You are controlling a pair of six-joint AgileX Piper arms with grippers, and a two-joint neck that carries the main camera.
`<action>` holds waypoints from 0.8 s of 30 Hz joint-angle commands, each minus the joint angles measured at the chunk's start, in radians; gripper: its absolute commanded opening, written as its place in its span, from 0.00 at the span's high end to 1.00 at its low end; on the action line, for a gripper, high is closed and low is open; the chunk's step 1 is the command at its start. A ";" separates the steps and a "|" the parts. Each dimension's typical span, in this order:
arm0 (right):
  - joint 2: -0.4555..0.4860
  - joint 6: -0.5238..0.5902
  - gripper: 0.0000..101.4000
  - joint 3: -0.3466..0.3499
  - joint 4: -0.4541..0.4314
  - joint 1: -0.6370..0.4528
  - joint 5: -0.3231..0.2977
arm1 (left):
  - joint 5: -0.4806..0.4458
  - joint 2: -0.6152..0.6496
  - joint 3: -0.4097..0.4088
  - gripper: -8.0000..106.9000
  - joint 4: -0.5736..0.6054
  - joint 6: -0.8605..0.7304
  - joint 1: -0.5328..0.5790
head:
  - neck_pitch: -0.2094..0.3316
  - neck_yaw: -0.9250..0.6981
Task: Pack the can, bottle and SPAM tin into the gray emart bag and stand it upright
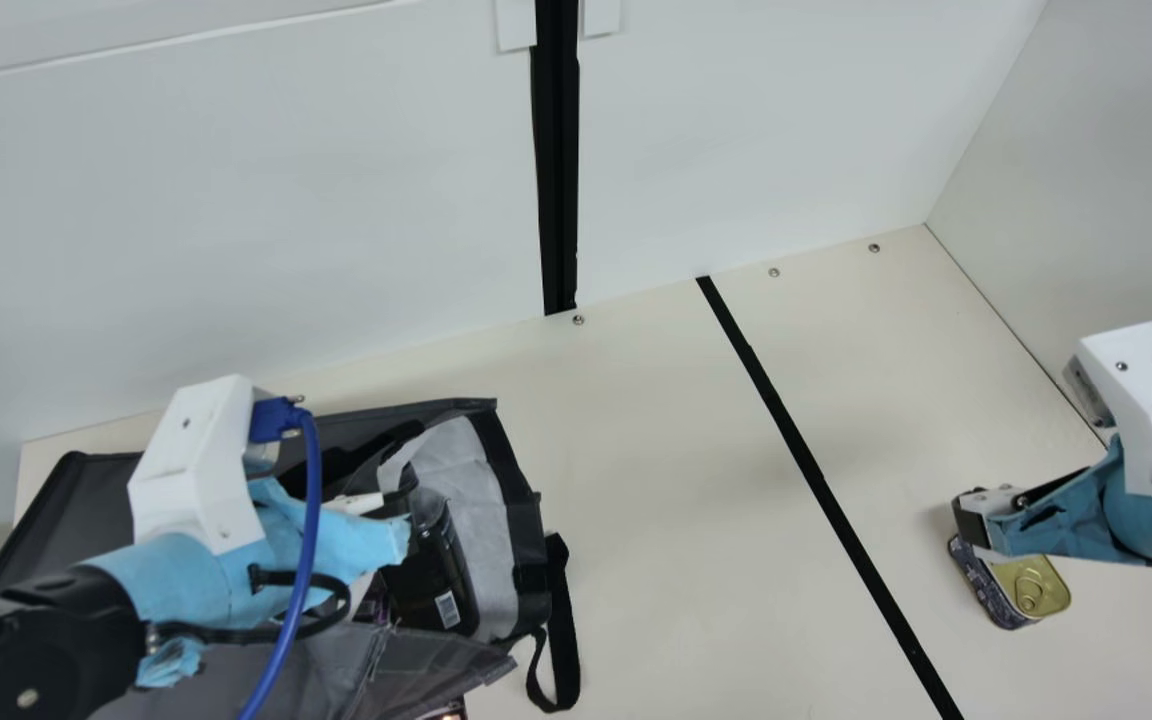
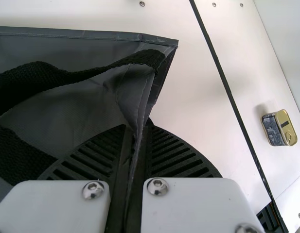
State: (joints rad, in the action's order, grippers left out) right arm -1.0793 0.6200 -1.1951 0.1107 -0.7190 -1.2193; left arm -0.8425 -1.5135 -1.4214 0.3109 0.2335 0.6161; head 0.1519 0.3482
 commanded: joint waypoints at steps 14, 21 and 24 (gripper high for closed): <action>-0.069 0.116 0.06 0.044 -0.011 -0.048 -0.001 | 0.000 0.000 0.000 1.00 0.000 0.000 0.000 | 0.023 0.001; -0.103 0.160 0.06 0.061 -0.011 -0.078 -0.001 | 0.000 0.000 0.000 1.00 0.000 0.000 0.000 | 0.023 0.001; -0.119 0.177 0.06 0.072 -0.012 -0.088 0.007 | 0.000 0.000 0.000 1.00 0.000 0.000 0.000 | 0.023 0.001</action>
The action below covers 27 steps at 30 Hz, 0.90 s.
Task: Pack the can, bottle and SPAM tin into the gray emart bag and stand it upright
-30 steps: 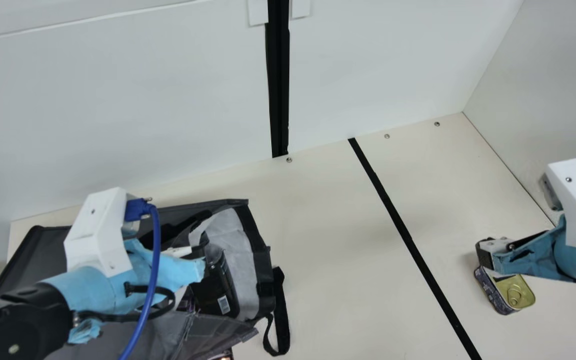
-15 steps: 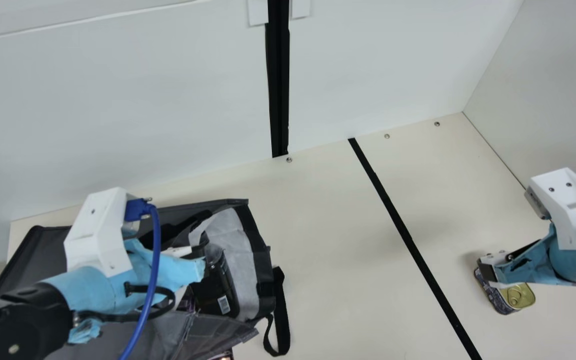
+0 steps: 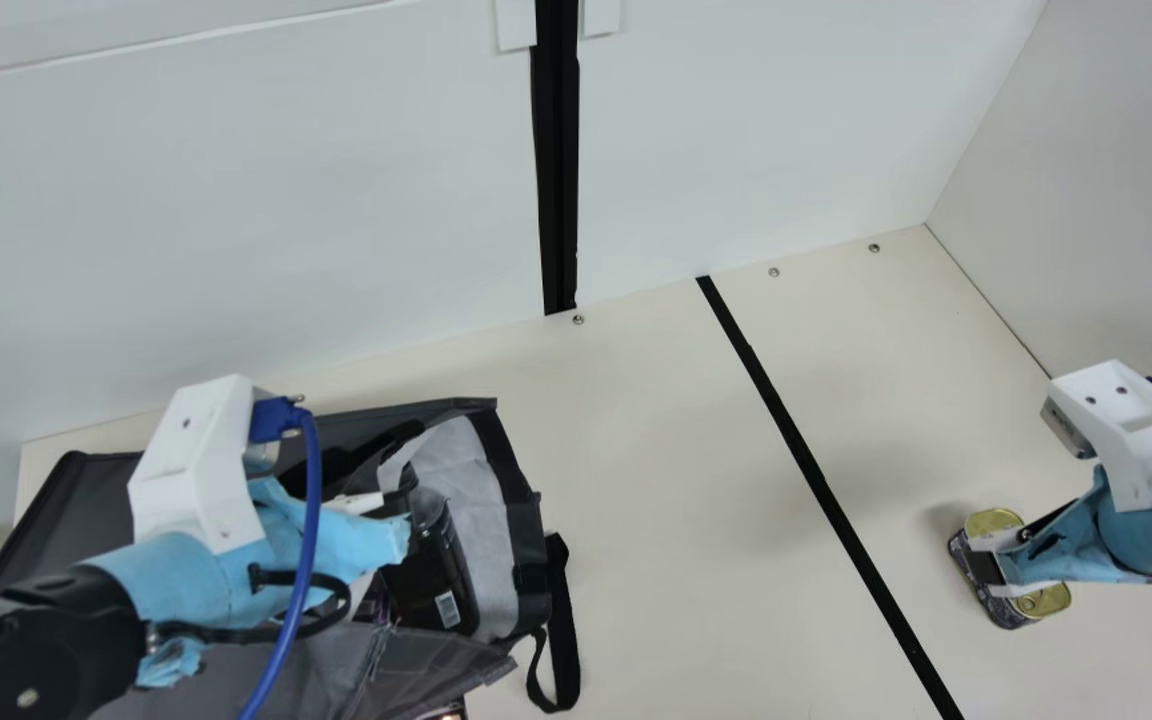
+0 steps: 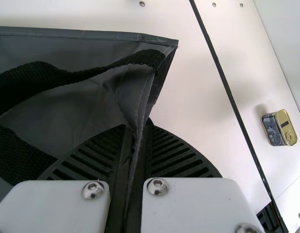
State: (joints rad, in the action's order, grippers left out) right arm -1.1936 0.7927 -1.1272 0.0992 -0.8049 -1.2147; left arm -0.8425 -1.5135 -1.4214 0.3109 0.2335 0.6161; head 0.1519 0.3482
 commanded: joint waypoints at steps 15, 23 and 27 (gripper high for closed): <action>-0.099 0.106 0.06 0.069 0.010 -0.067 0.087 | 0.000 0.000 0.000 1.00 0.000 0.000 0.000 | 0.023 0.001; -0.170 0.156 0.06 0.076 0.017 -0.105 0.135 | 0.000 0.000 0.000 1.00 0.000 0.000 0.000 | 0.023 0.001; -0.207 0.169 0.06 0.080 0.016 -0.116 0.160 | 0.000 0.000 0.000 1.00 0.000 0.000 0.000 | 0.023 0.001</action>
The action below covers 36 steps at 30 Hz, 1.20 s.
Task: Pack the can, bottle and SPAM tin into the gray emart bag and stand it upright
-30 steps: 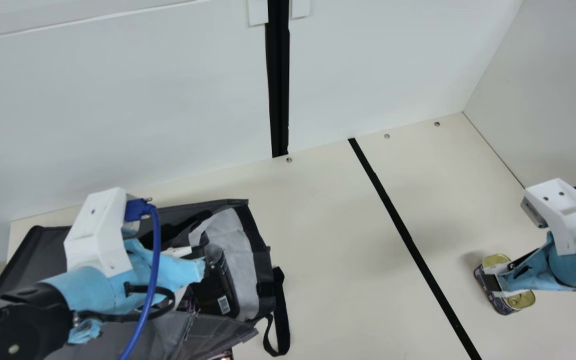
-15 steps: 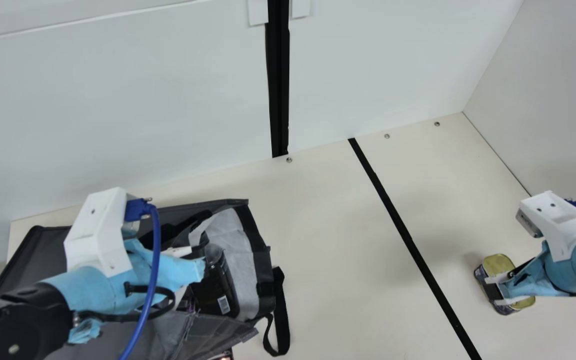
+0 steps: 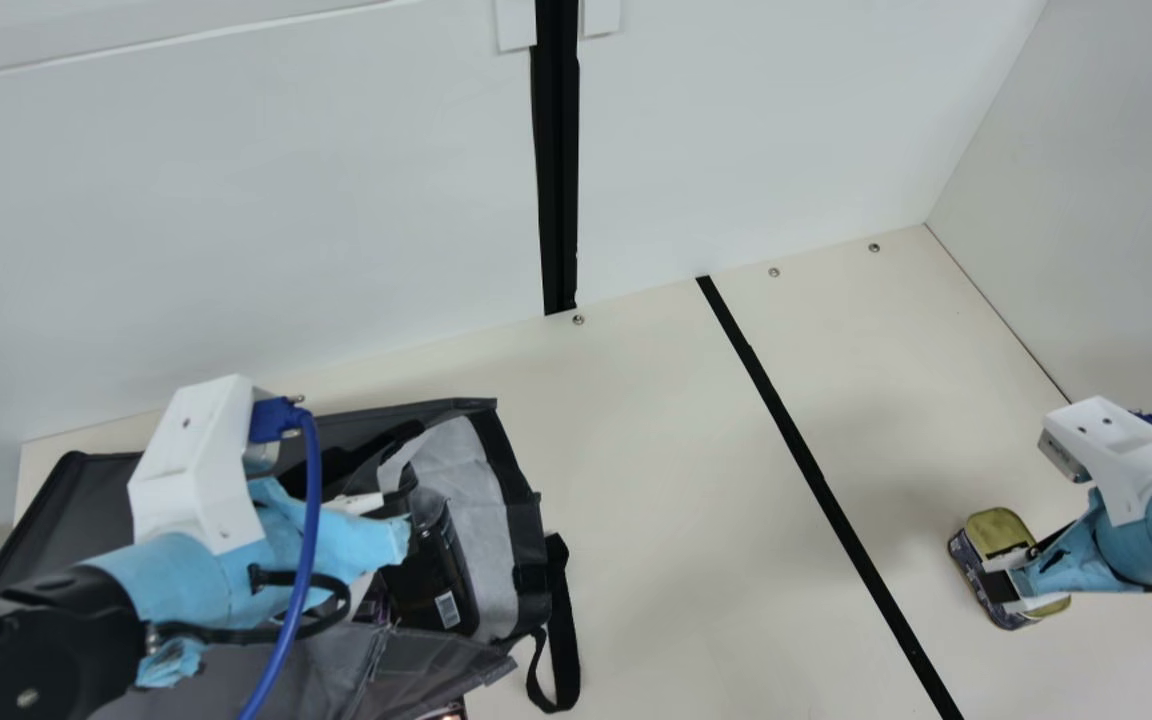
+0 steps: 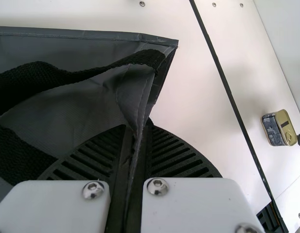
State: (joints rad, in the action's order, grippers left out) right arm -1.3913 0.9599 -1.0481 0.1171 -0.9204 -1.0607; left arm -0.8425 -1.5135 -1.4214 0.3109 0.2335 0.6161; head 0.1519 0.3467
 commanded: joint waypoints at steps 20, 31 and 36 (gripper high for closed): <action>-0.193 -0.005 0.06 0.012 0.000 0.015 0.120 | 0.000 0.000 0.000 1.00 0.000 0.000 0.000 | 0.023 0.002; -0.267 -0.011 0.52 0.006 0.003 0.032 0.156 | 0.000 0.000 0.000 1.00 0.000 0.000 0.000 | 0.023 0.002; -0.282 -0.003 0.85 -0.006 0.010 0.038 0.154 | 0.000 0.000 0.000 1.00 0.000 0.000 0.000 | 0.023 0.002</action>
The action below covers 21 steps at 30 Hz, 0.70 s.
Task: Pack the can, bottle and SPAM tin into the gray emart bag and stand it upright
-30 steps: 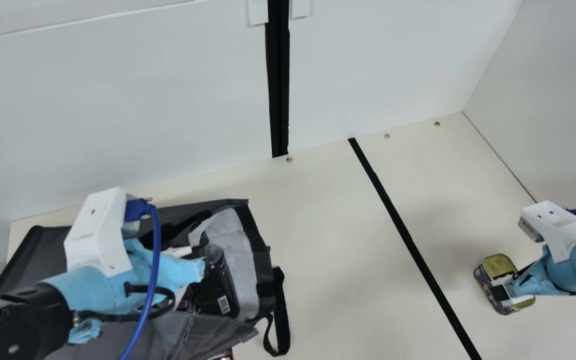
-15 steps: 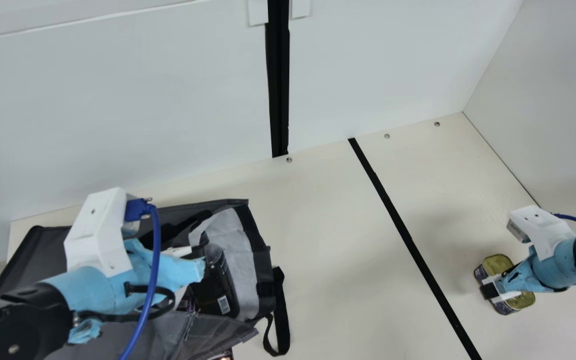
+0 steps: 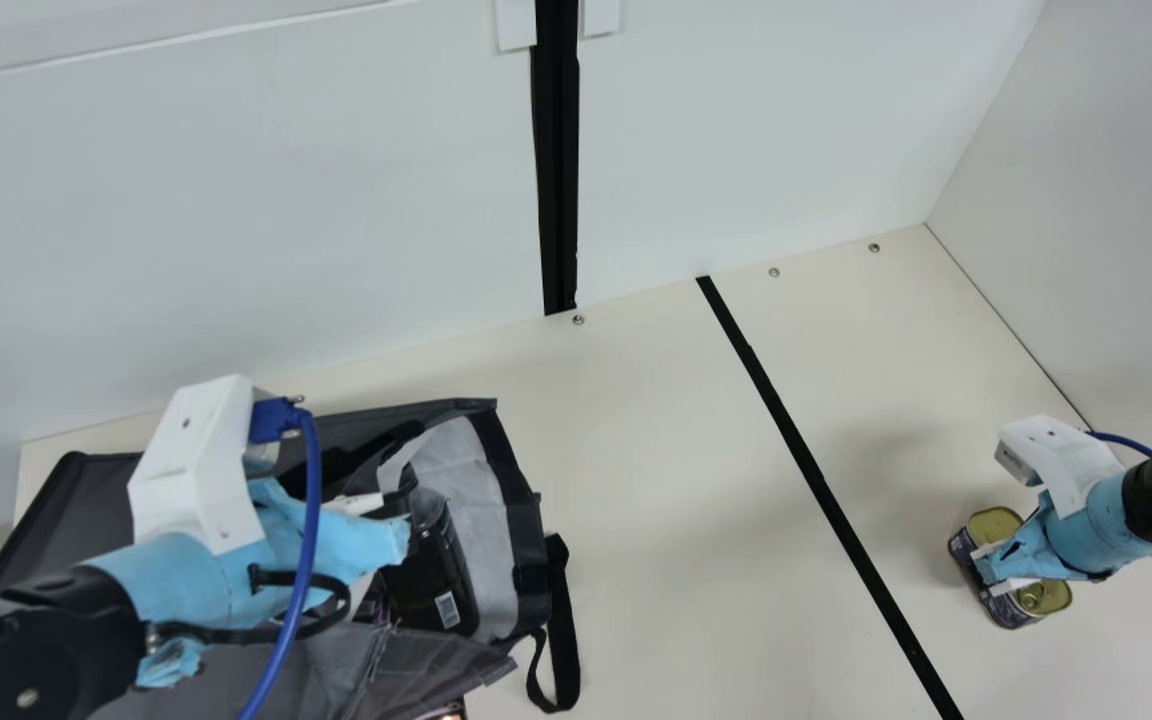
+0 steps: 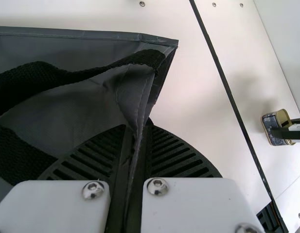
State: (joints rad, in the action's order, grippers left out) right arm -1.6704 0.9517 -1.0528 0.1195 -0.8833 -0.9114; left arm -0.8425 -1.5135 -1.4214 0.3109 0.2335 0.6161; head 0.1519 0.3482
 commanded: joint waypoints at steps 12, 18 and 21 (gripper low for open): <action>0.011 0.061 1.00 -0.053 0.047 0.029 -0.024 | 0.000 0.000 0.000 1.00 0.000 0.000 0.000 | 0.023 0.001; 0.046 0.084 1.00 -0.053 0.050 0.054 -0.035 | 0.000 0.000 0.000 1.00 0.000 0.000 0.000 | 0.023 0.001; 0.071 0.092 1.00 -0.049 0.048 0.070 -0.045 | 0.000 0.000 0.000 1.00 0.000 0.000 0.000 | 0.023 0.001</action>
State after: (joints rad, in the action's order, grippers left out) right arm -1.6060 1.0417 -1.1048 0.1704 -0.8174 -0.9487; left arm -0.8425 -1.5135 -1.4214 0.3109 0.2335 0.6161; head 0.1519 0.3467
